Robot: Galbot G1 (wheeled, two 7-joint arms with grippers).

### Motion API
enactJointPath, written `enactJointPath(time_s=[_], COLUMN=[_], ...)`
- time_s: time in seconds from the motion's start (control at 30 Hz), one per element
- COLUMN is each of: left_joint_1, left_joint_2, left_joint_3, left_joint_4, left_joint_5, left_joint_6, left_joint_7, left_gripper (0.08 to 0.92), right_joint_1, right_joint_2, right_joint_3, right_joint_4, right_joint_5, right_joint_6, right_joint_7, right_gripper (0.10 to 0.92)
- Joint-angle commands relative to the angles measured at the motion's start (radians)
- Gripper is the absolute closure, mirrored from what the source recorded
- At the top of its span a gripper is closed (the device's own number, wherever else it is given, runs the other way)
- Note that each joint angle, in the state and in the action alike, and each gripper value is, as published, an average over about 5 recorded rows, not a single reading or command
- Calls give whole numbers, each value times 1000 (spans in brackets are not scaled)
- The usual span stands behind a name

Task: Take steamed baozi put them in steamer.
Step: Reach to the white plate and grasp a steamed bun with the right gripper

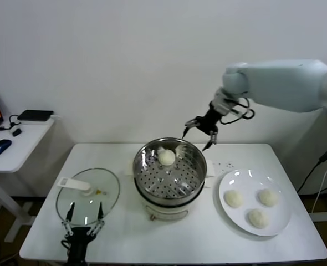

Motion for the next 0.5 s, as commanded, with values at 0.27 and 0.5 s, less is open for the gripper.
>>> enactJointPath(time_s=[0.27, 0.5], left_joint_1=[-1, 3], left_joint_2=[7, 10], left_joint_3=[-2, -5], left_joint_4=[19, 29], left_joint_5=[-1, 3], left_joint_6=[-1, -3], left_joint_7=[1, 2], left_gripper=[177, 177], right_joint_1=[19, -126], right_joint_2=[-214, -256], right_joint_3=[-122, -64], right_joint_4=[304, 302], right_joint_5=[148, 89], right_joint_6=[-1070, -1078], right_joint_7=[9, 7], right_gripper=[203, 203])
